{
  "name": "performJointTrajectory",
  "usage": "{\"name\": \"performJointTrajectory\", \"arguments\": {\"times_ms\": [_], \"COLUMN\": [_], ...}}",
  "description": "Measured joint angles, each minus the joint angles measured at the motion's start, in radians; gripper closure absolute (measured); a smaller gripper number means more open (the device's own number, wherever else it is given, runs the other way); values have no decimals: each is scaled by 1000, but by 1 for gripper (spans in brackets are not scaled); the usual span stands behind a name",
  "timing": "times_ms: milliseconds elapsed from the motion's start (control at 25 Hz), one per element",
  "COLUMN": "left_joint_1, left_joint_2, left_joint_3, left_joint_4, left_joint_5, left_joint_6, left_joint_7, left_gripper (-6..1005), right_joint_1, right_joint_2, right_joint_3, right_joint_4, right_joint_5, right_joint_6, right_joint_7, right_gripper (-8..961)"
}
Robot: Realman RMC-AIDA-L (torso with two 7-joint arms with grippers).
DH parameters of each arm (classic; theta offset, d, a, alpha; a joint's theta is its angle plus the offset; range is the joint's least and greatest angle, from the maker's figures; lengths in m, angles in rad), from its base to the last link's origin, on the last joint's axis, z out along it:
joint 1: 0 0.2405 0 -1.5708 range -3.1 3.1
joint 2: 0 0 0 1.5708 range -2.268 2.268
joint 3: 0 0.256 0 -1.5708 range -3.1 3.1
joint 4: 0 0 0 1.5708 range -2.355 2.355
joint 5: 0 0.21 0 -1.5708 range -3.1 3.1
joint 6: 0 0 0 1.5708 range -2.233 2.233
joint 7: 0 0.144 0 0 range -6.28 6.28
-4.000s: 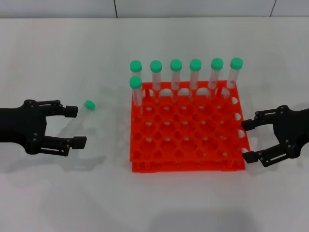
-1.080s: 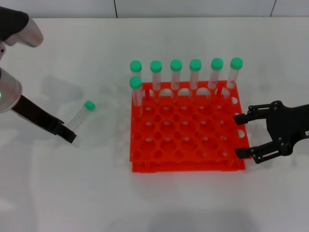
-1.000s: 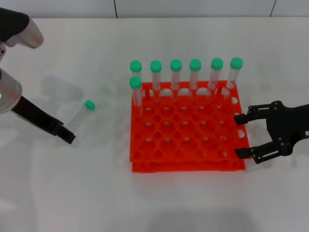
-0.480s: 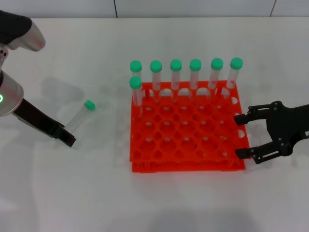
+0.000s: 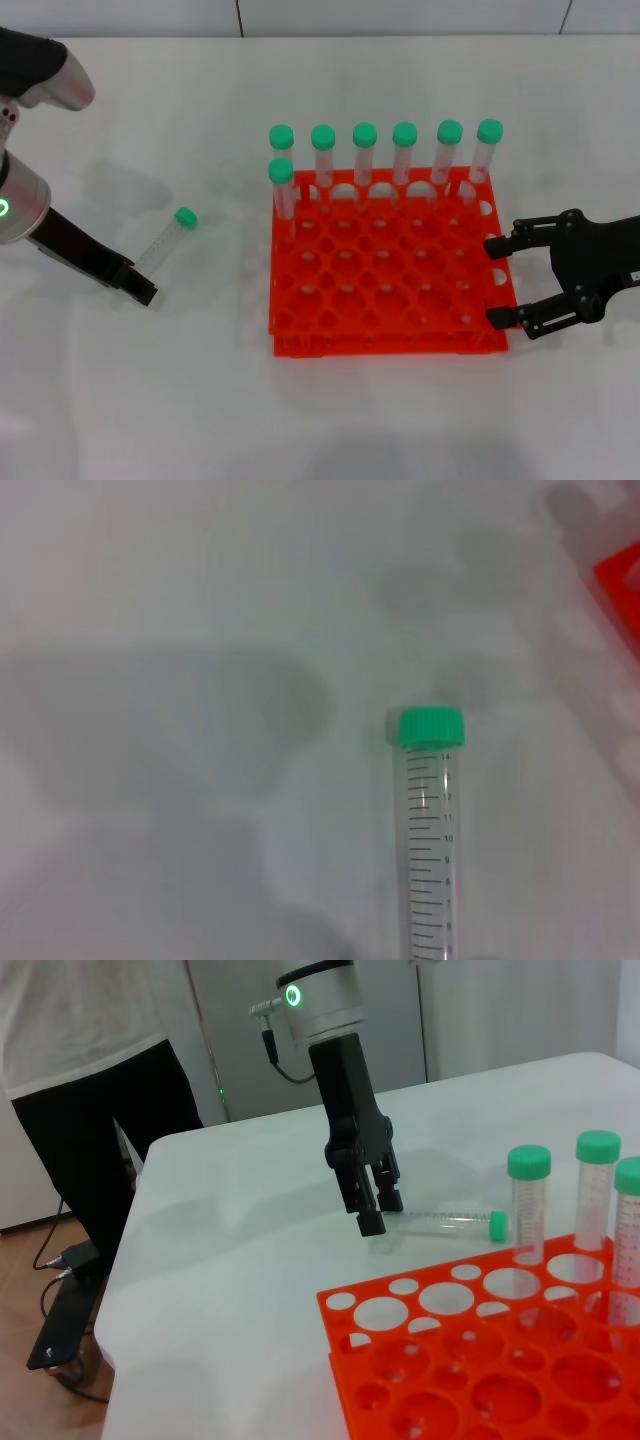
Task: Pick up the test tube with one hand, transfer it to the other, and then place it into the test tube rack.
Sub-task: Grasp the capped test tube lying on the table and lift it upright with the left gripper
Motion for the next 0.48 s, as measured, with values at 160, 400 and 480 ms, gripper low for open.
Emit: {"name": "performJointTrajectory", "arguments": {"times_ms": [160,400,480], "left_joint_1": [0,-2,-2], "left_joint_2": [-1,-1,-1], "left_joint_3": [0,2,2], "left_joint_4": [0,-16,-23], "left_joint_5": [1,1,3], "left_joint_6": [-4,-7,-13], "left_joint_7": [-1,-1,-6], "left_gripper": [509,538,548], "right_joint_1": [0,3,4], "right_joint_2": [0,0,2], "right_joint_3": [0,0,0], "right_joint_4": [0,0,0], "right_joint_5": [0,0,0], "right_joint_6": [0,0,2], "right_joint_7": [1,3,3], "right_gripper": [97,97,98]}}
